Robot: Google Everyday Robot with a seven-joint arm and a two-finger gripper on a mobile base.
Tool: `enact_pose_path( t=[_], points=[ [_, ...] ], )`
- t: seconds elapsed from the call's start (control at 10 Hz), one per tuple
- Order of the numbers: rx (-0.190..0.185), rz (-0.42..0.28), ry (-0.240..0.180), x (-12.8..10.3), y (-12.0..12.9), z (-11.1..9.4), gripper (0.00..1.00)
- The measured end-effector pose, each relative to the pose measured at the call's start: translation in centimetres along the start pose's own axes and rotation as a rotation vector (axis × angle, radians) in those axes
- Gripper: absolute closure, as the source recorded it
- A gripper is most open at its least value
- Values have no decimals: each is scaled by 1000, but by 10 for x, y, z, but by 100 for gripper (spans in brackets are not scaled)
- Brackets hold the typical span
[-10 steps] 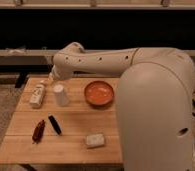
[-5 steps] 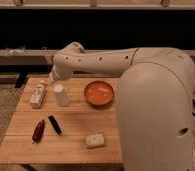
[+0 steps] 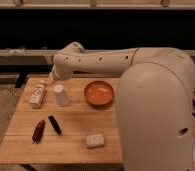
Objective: Place the ceramic cup over the eraser
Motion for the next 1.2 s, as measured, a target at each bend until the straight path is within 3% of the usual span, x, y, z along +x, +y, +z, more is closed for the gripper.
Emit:
enact_pose_path(
  t=[0.7,1.0,1.2],
  points=[
    [-6,-15,16,-1,0,2,40],
    [-3,-86,92,-8,12,26,40],
    [21,-112,159,-10,6,44,40]
  ],
)
